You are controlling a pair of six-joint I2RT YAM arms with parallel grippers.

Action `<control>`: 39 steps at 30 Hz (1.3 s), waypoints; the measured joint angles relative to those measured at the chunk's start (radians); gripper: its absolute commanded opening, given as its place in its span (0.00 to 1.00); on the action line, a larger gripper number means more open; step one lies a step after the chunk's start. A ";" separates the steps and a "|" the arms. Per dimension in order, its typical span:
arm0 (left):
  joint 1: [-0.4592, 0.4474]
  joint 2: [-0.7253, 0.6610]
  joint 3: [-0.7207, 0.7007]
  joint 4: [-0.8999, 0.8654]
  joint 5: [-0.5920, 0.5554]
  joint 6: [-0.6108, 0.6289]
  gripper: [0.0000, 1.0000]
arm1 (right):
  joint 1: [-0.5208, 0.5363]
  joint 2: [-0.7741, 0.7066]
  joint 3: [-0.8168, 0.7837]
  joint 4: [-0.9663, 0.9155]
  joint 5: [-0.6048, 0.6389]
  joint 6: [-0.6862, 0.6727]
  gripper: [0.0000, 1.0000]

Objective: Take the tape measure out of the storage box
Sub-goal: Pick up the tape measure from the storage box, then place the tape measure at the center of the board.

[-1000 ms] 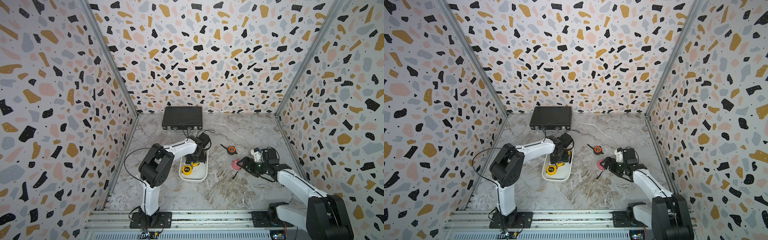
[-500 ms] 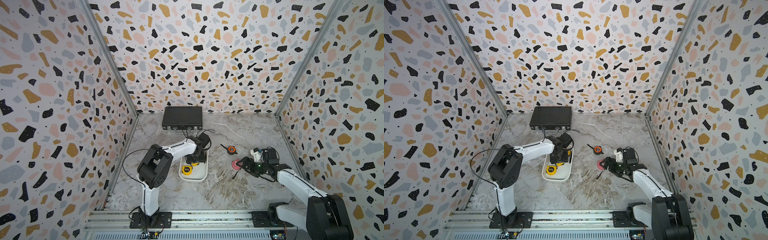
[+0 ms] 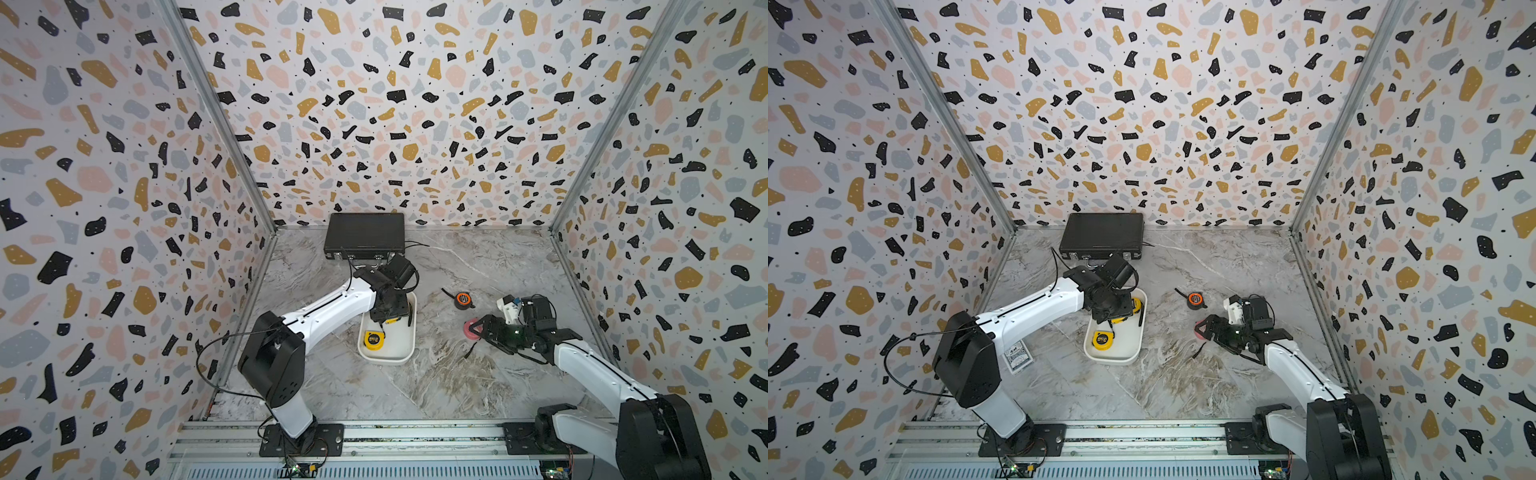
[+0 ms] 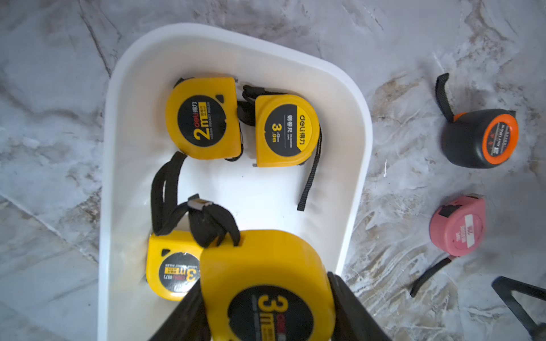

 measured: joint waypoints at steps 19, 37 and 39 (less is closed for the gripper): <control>-0.045 0.019 0.129 0.056 0.141 -0.179 0.00 | 0.266 -0.075 0.011 0.234 0.103 0.058 0.89; -0.095 0.045 0.129 0.269 0.274 -0.427 0.00 | 0.380 -0.100 0.011 0.488 0.278 0.034 0.89; -0.101 0.043 0.121 0.300 0.285 -0.453 0.00 | 0.383 -0.090 0.011 0.508 0.289 0.032 0.89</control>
